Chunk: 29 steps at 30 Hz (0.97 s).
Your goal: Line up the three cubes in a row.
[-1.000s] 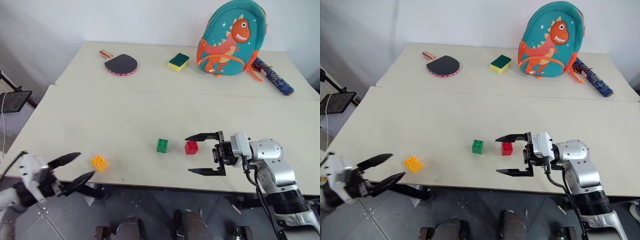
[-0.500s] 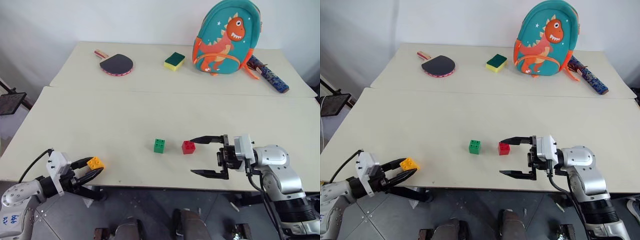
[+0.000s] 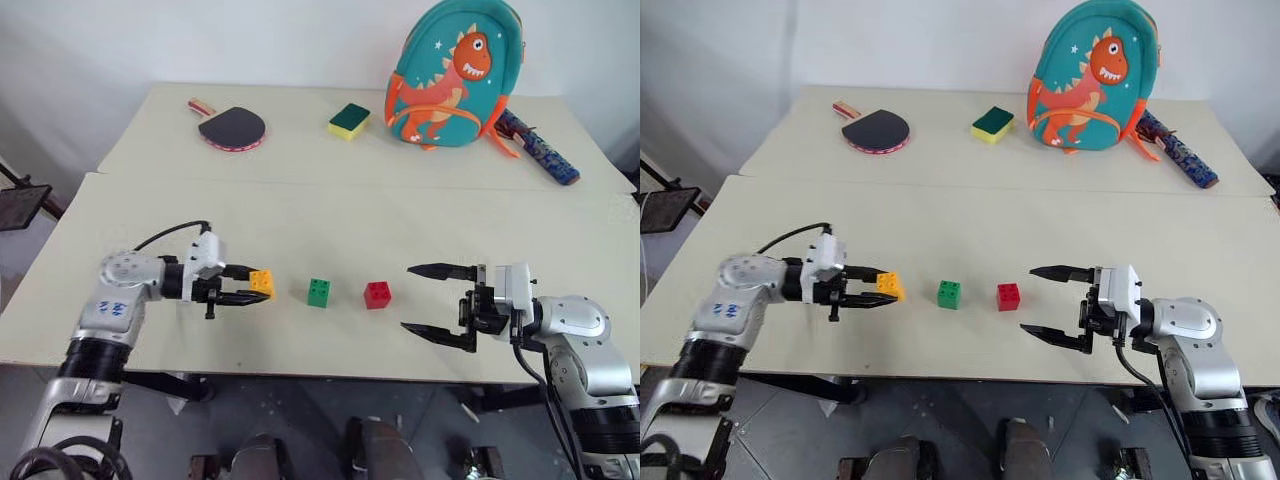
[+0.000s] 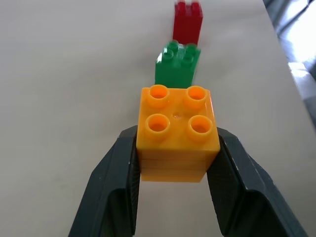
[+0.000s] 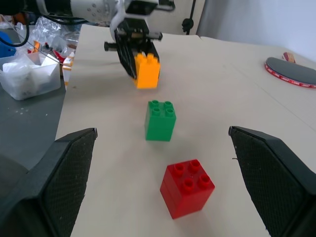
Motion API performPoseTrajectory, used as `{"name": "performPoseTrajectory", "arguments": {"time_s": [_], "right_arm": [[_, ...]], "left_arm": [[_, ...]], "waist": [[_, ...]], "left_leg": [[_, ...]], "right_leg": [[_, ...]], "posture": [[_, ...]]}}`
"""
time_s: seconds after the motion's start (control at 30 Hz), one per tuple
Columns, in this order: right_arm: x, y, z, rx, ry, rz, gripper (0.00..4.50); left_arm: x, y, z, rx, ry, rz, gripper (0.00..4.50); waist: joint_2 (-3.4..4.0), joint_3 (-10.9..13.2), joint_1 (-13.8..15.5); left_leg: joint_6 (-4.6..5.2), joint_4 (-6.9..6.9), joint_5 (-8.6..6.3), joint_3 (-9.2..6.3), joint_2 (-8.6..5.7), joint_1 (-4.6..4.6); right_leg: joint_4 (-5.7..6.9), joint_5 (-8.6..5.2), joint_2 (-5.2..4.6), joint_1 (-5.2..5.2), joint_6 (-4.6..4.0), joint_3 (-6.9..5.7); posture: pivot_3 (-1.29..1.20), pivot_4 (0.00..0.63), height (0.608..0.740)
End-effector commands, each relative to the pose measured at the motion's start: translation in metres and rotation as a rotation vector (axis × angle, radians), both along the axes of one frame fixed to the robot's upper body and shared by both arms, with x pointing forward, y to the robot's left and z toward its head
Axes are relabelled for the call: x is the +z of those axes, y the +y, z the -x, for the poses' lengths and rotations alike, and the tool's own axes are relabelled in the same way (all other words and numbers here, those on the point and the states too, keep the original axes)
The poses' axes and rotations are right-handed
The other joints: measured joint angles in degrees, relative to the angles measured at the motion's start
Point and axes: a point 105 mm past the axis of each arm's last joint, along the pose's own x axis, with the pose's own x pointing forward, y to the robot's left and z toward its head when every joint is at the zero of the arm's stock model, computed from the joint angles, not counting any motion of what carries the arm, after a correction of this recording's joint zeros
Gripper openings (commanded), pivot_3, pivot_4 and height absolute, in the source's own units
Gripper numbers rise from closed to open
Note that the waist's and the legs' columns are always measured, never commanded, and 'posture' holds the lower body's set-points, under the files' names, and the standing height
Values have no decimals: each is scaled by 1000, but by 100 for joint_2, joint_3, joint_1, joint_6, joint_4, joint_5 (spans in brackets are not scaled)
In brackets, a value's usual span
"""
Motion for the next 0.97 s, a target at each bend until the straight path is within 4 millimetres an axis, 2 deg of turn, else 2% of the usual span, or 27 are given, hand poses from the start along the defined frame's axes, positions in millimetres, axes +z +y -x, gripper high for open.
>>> {"name": "performPoseTrajectory", "arguments": {"time_s": [0.03,0.23,0.3,0.33,0.37,0.47,0.53,0.57,0.63,0.77,0.87,0.97], "right_arm": [[10,-4,4,-16,-43,1,4500],[5,-8,7,-47,-18,-1,4500],[4,-8,7,-49,-9,-4,4500],[3,-8,7,-48,-5,-4,4500],[3,-8,7,-47,-5,-2,4500],[10,-13,3,-53,-15,3,4500],[14,-19,0,-64,-15,8,4500],[15,-23,0,-62,-16,29,4500],[19,-31,0,-54,-9,68,4500],[29,-44,0,-30,1,141,4500],[31,-48,-2,-14,15,185,4500],[30,-47,-7,-7,19,197,4500]], "left_arm": [[2,9,-6,-22,-22,-38,1503],[-2,14,-9,-28,12,-52,1503],[-2,13,-7,-46,14,-40,2245],[-1,13,-9,-39,-16,-38,2479],[7,16,-7,-29,-32,-2,2803],[27,34,-1,8,-103,47,3709],[31,47,1,54,-147,19,4334],[36,56,5,81,-149,20,4466],[47,70,14,119,-161,26,4466],[70,84,29,207,-199,42,4466],[73,90,42,217,-206,5,4466],[68,99,43,252,-200,-32,4466]], "waist": [[-1,1,-25],[-1,1,-22],[-2,1,-21],[-2,1,-21],[-2,1,-22],[-2,1,-40],[-2,1,-55],[-2,1,-56],[-1,2,-36],[-2,4,-22],[-2,4,-15],[-2,4,-12]], "left_leg": [[0,0,0,0,1,-1],[2,3,-1,4,-2,-1],[2,6,-1,3,-1,-1],[2,6,-1,3,-1,-1],[2,6,-1,3,-1,0],[2,6,-1,3,0,0],[1,6,-1,3,3,1],[1,6,-1,2,2,4],[1,5,-1,2,2,4],[6,6,-3,-3,1,1],[10,6,-3,-26,-3,3],[9,6,-3,-37,-4,3]], "right_leg": [[-1,0,1,-1,0,0],[-3,0,-4,0,1,5],[-4,0,-4,0,1,5],[-4,0,-4,0,1,5],[-3,0,-5,0,1,5],[0,0,-5,0,1,6],[1,0,-4,-4,1,8],[2,0,-4,-4,1,9],[1,0,-6,-4,1,9],[-3,0,-11,-3,1,10],[-3,0,-17,-3,1,12],[-1,0,-16,-3,1,10]], "posture": [[0,150,740],[0,150,740],[0,150,740],[0,150,740],[0,150,740],[0,150,740],[0,150,740],[0,150,740],[0,150,740],[0,150,740],[0,150,740],[0,150,740]]}}
